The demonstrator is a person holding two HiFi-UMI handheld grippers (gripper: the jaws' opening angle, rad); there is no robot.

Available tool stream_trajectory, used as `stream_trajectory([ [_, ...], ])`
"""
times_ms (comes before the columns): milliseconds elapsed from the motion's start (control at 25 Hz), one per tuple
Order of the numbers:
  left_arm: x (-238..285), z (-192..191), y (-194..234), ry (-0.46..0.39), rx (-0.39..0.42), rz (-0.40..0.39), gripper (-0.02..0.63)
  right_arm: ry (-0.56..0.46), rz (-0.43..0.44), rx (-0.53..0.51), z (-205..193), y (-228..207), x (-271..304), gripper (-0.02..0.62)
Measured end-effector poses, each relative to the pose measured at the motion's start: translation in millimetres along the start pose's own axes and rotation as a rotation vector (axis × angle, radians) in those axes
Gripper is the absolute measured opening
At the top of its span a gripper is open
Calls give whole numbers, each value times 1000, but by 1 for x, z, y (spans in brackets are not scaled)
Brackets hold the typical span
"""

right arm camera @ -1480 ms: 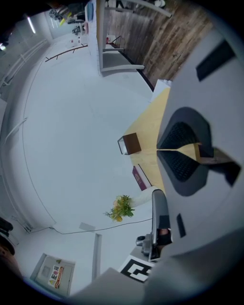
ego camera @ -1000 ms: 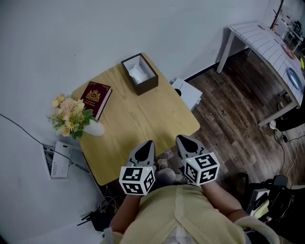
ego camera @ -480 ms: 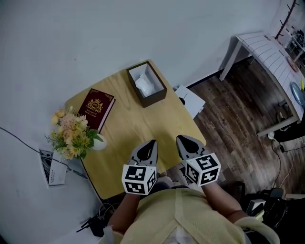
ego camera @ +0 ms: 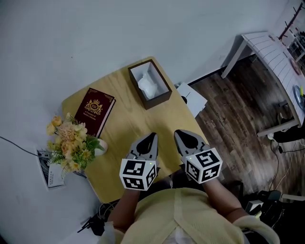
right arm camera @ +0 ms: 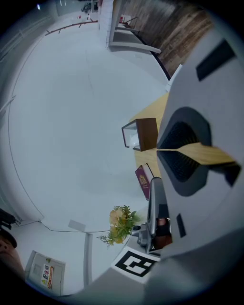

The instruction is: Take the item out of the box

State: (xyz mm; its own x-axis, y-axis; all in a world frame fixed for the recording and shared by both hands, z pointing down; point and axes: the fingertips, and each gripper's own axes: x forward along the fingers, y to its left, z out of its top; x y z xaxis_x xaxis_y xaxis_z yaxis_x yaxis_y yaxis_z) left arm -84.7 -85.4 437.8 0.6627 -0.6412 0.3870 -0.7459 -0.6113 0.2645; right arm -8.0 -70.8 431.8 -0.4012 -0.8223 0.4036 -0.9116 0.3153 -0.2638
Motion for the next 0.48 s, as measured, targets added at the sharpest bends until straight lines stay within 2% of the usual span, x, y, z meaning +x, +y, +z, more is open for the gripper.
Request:
stream_trajectory([
  [160, 10, 13, 7, -20, -10, 34, 21, 0, 24, -14, 12, -7, 12, 31],
  [360, 25, 27, 21, -39, -46, 116, 21, 0, 89, -49, 34, -14, 28, 31],
  [480, 36, 36, 21, -44, -38, 148, 21, 7, 124, -75, 48, -23, 36, 31],
])
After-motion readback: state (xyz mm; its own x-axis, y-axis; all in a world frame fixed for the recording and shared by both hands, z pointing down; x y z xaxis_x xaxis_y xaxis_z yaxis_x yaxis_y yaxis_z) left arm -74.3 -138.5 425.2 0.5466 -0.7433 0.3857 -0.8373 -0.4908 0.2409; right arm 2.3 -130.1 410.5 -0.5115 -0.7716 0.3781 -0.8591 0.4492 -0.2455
